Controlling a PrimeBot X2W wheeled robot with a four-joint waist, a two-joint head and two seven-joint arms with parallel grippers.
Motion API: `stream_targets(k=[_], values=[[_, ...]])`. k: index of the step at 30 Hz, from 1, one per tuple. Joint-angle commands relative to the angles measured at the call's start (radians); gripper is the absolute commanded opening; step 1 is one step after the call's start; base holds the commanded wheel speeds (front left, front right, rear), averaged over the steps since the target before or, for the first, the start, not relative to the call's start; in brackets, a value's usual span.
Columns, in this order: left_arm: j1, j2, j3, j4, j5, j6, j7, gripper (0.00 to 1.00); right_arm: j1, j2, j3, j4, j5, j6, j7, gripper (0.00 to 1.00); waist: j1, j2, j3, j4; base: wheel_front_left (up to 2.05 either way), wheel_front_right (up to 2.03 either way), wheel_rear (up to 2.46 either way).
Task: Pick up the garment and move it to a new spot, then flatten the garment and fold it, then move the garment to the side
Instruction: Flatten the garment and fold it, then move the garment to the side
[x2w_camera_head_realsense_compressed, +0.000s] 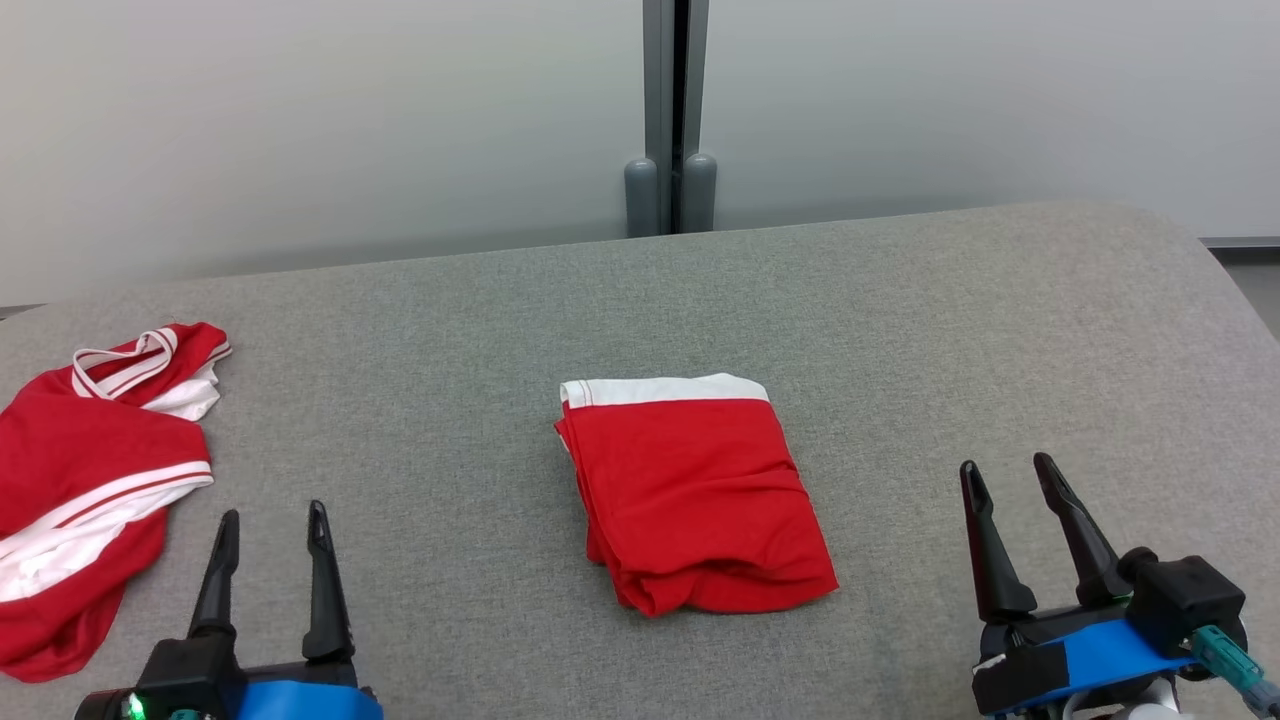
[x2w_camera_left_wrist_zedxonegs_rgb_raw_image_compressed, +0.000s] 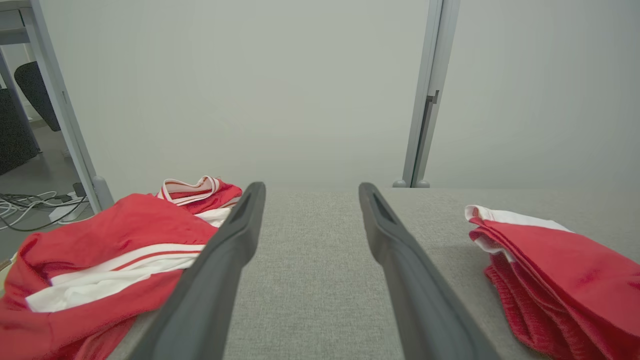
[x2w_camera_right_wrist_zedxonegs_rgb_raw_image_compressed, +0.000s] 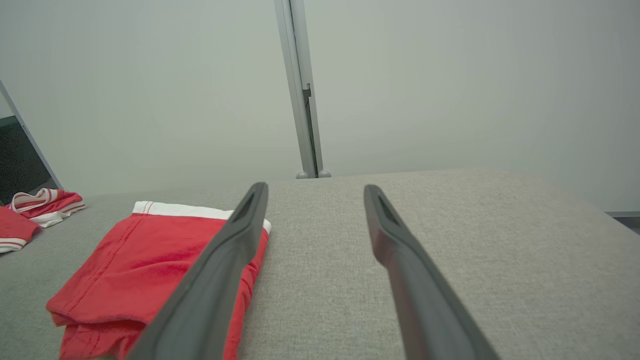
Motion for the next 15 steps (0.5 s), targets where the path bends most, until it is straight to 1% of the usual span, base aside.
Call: stream_targets(k=[1,8,15], values=[[0.012,0.002,-0.009,0.005,0.009,-0.01,-0.003,1.0,0.015,0.006,-0.004,-0.007,-0.01,0.001,-0.003,1.0,0.0001,0.0,0.0,0.002,0.0,0.0,0.0],[0.024,0.002,-0.026,0.007,0.017,-0.018,-0.003,1.0,0.019,0.021,-0.019,-0.001,-0.043,0.001,0.001,1.0,0.0001,0.0,-0.006,0.016,0.0,0.0,0.0],[0.029,0.002,-0.022,0.002,0.013,-0.011,-0.003,1.0,0.035,0.03,-0.033,-0.006,-0.065,0.0,0.015,1.0,0.0001,0.0,-0.018,0.023,0.0,0.0,0.0]])
